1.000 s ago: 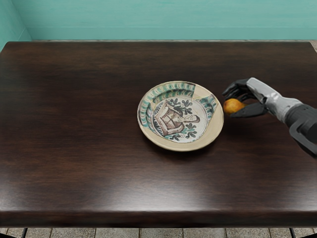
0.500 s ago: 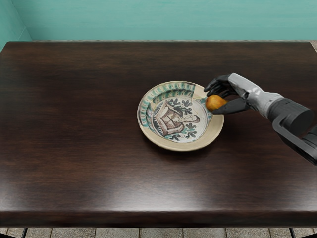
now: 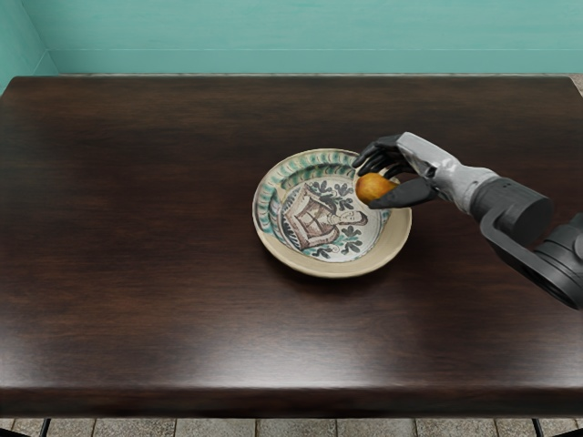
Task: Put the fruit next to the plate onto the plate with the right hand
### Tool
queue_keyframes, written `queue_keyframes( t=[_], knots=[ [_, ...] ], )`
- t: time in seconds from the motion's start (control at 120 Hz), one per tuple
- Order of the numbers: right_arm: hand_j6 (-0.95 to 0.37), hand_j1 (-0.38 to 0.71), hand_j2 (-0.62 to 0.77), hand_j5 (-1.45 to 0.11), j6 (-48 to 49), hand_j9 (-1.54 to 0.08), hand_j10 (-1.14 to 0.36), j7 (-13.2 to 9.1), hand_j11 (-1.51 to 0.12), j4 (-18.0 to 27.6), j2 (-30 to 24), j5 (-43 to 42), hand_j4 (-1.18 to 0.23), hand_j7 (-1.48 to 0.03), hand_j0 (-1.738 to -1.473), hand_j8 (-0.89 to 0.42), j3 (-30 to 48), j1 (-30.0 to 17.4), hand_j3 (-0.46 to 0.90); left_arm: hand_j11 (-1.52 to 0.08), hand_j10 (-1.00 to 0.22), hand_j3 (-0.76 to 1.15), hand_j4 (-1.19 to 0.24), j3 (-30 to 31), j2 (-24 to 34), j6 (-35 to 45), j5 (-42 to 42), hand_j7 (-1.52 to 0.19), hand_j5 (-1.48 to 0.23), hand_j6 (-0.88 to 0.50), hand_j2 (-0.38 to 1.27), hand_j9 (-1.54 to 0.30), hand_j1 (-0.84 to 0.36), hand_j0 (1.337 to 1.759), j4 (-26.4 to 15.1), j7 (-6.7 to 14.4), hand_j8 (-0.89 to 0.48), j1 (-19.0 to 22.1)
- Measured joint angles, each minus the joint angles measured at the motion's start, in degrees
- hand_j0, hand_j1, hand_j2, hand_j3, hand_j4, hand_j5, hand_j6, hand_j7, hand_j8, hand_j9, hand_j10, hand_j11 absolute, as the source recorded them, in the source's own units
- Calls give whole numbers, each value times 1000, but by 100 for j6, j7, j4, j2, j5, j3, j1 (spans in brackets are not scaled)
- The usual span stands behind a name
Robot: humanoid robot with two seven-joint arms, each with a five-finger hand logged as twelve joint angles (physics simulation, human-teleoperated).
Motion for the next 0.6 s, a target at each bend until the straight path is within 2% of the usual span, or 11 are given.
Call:
queue_keyframes(
  t=[0.408,0.6],
  knots=[
    [-553,276,92,-756,-18,-747,-500,5,-744,-8,257,-6,-567,-746,-1658,-431,-293,0,0,0,0,0,0,-1,0,0,0,0,0,-1,0,0,349,1658,0,0,0,2],
    [-565,260,39,-718,-26,-711,-504,7,-708,-9,259,-8,-543,-712,-1658,-445,-368,-1,0,0,0,0,0,-1,0,0,0,0,0,-1,0,0,349,1658,0,0,0,-1]
  ],
)
